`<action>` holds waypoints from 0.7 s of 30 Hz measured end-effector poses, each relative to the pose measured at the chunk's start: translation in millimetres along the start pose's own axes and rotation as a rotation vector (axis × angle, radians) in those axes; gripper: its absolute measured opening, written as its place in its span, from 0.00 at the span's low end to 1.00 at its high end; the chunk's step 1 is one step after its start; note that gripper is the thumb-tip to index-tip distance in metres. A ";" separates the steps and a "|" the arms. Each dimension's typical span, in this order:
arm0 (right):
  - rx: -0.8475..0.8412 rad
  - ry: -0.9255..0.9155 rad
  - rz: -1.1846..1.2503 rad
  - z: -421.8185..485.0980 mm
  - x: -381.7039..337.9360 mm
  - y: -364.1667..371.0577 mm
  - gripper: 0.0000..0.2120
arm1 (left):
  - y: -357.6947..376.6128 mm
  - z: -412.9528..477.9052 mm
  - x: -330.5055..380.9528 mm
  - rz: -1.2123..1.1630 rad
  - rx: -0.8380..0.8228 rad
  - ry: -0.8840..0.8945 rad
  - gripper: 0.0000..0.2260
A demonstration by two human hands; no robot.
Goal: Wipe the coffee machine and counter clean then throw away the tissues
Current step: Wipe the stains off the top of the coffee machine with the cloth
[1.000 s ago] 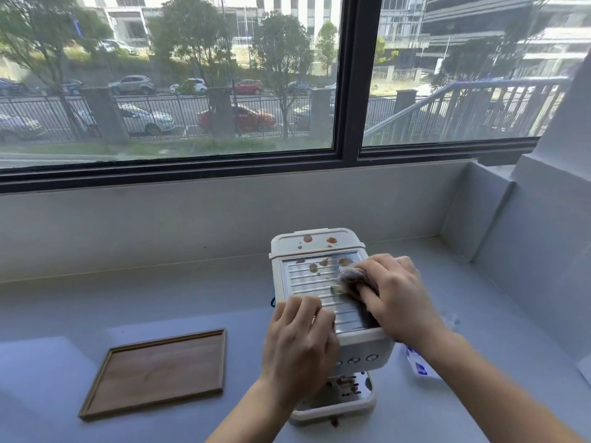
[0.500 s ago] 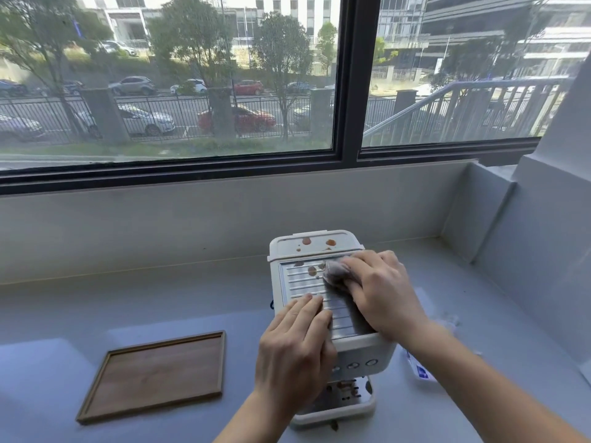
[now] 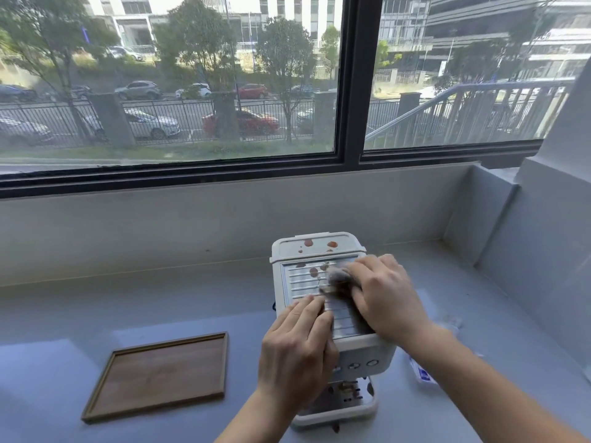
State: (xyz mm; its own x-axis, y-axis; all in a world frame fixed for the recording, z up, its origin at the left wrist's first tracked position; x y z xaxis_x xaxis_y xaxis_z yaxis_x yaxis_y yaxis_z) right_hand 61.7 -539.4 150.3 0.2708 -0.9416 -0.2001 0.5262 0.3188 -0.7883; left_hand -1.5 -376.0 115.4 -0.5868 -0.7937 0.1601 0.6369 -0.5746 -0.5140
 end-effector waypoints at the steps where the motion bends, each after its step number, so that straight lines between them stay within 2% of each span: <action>1: -0.006 0.065 -0.042 11.1 5.1 4.4 0.15 | 0.0 -0.1 -0.4 -0.001 0.002 0.002 0.12; 4: -0.029 0.163 -0.059 28.9 -2.4 14.4 0.16 | -1.3 -2.7 -1.4 -0.024 0.000 0.002 0.11; 10: -0.049 -0.031 0.165 0.1 -1.9 -7.2 0.15 | 1.7 -4.2 -4.8 -0.058 0.023 -0.008 0.12; 12: -0.041 0.008 0.124 10.4 6.5 -5.4 0.13 | 1.1 -2.2 -4.8 -0.060 0.007 -0.009 0.12; 15: -0.088 0.118 -0.001 37.2 0.0 12.2 0.17 | -1.7 -0.2 -4.8 -0.073 -0.007 -0.031 0.10; 17: -0.104 0.049 0.006 37.9 -10.3 18.4 0.19 | -4.8 1.2 -4.6 -0.081 -0.014 -0.055 0.08; 21: -0.073 -0.193 0.235 5.7 1.9 -1.1 0.17 | -6.9 5.4 -0.6 -0.050 -0.064 -0.081 0.07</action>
State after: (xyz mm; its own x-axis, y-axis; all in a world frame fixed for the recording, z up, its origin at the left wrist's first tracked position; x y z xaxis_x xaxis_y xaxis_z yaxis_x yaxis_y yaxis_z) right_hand 66.3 -540.9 154.0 0.5294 -0.8032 -0.2730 0.3739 0.5098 -0.7748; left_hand -2.9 -372.7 123.4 -0.5732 -0.7793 0.2532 0.5730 -0.6021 -0.5560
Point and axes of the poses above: each hand's wrist, its own z-axis towards the middle knuckle, its own y-axis out of the palm, x = y × z, the point moved 4 cm from there along z, towards the middle knuckle, and after that the axes turned 11 degrees about x, right-handed, at the moved point
